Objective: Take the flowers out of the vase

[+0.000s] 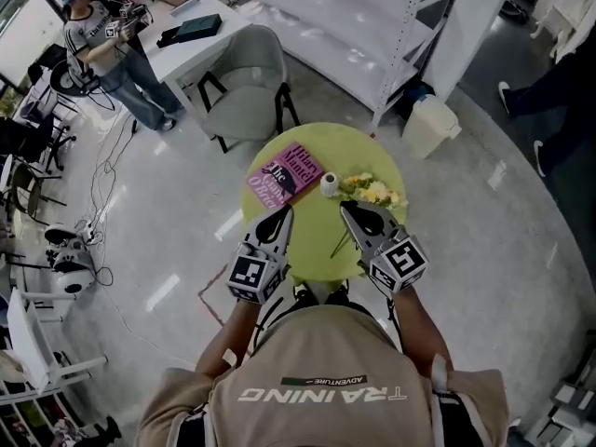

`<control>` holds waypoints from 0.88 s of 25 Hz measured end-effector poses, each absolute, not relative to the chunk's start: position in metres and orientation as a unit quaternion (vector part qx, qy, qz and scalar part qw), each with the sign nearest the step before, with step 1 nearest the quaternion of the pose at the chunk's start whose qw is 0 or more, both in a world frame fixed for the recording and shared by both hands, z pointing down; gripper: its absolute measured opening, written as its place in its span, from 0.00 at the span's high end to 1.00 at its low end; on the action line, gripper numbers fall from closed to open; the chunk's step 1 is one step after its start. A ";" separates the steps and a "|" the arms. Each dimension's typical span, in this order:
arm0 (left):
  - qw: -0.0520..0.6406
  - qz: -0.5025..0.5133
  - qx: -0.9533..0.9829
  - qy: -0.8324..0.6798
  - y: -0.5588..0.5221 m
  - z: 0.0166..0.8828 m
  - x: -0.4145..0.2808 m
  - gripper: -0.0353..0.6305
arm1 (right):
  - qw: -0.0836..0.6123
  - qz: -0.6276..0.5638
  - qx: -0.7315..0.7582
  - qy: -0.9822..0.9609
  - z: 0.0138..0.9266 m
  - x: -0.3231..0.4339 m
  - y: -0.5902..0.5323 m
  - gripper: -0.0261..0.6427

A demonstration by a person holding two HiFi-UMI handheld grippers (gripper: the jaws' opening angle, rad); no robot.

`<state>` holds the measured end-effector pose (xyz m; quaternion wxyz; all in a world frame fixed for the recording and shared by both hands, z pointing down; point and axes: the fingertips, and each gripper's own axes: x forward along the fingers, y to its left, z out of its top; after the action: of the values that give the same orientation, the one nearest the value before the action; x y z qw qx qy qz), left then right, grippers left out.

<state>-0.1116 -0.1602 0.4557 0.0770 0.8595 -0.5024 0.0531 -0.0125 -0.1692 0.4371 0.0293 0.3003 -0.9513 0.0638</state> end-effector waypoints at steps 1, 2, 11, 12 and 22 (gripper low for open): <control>0.072 0.052 0.859 -0.505 -0.161 0.451 -0.112 0.93 | 0.027 0.059 0.300 -0.952 0.435 -0.013 -0.167 0.96; 0.065 0.049 0.858 -0.508 -0.162 0.447 -0.113 0.93 | 0.026 0.056 0.298 -0.953 0.434 -0.014 -0.165 0.96; 0.054 0.041 0.856 -0.513 -0.157 0.438 -0.113 0.93 | 0.013 0.061 0.287 -0.956 0.428 -0.020 -0.158 0.96; 0.056 0.040 0.855 -0.514 -0.156 0.438 -0.113 0.93 | 0.014 0.058 0.287 -0.956 0.428 -0.021 -0.157 0.96; 0.059 0.042 0.850 -0.521 -0.157 0.438 -0.121 0.93 | 0.023 0.042 0.271 -0.961 0.427 -0.030 -0.156 0.96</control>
<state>-0.1212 -0.1570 0.4381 0.0586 0.8505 -0.5211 0.0416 -0.0304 -0.1565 0.4267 0.0232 0.2710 -0.9614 0.0421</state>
